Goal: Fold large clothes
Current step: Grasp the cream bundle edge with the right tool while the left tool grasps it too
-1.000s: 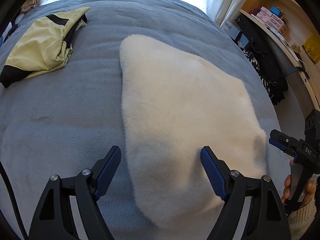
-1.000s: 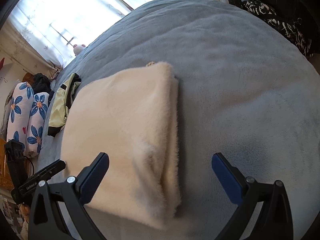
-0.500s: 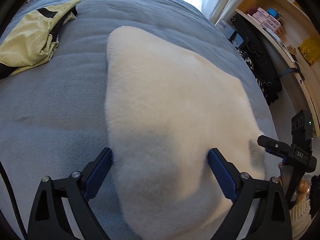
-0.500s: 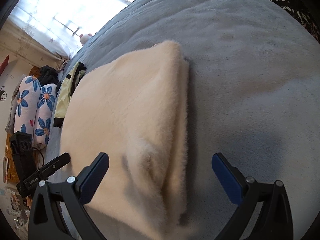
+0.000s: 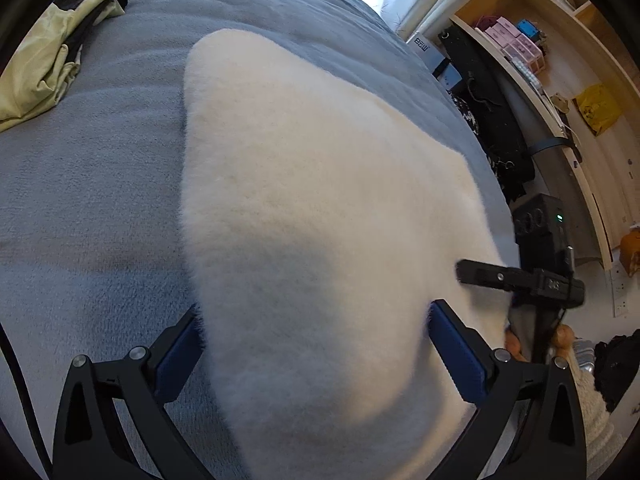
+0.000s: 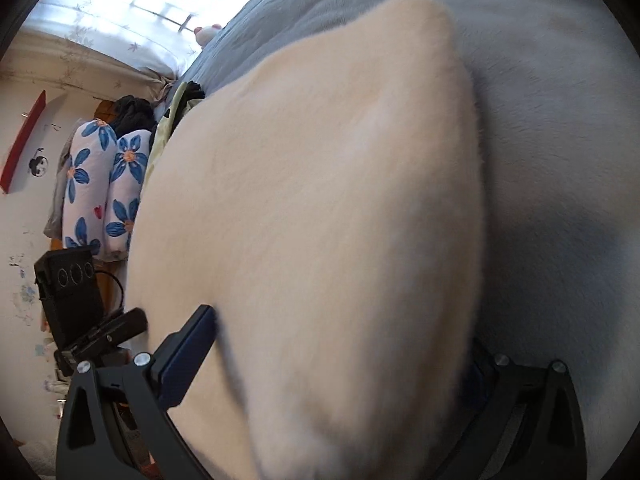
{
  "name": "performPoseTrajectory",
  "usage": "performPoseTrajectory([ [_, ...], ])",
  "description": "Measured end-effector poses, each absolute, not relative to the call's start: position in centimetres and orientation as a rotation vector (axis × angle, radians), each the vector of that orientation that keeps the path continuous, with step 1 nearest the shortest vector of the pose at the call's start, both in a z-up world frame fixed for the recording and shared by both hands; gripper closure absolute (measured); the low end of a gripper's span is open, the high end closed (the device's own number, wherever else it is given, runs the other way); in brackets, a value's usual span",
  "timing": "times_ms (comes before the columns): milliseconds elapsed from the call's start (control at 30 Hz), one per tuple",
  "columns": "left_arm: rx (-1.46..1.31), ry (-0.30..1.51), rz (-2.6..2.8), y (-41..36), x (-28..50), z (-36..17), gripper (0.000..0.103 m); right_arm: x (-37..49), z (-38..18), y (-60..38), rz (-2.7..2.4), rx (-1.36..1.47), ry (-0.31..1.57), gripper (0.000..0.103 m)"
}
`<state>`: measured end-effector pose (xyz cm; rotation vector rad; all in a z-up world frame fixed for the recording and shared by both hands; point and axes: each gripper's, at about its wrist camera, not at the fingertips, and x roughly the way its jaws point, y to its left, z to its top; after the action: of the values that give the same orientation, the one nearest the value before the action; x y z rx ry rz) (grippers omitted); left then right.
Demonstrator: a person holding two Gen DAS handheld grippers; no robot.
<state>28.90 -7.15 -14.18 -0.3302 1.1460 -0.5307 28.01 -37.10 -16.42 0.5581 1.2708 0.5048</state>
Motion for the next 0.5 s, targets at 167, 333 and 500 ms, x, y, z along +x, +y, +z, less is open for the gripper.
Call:
performPoseTrajectory([
  [167, -0.370, 1.157, -0.583, -7.4, 29.6, -15.1, 0.000, 28.2, -16.8, -37.1, 0.522, 0.559, 1.267, 0.000],
  [333, -0.458, 1.199, -0.630, -7.6, 30.4, -16.3, 0.000, 27.6, -16.5, -37.0, 0.525, 0.531, 1.239, 0.000],
  [500, -0.460, 1.210, -0.624, -8.0, 30.3, -16.8, 0.000, 27.8, -16.4, -36.5, 0.500, 0.517, 1.255, 0.000],
])
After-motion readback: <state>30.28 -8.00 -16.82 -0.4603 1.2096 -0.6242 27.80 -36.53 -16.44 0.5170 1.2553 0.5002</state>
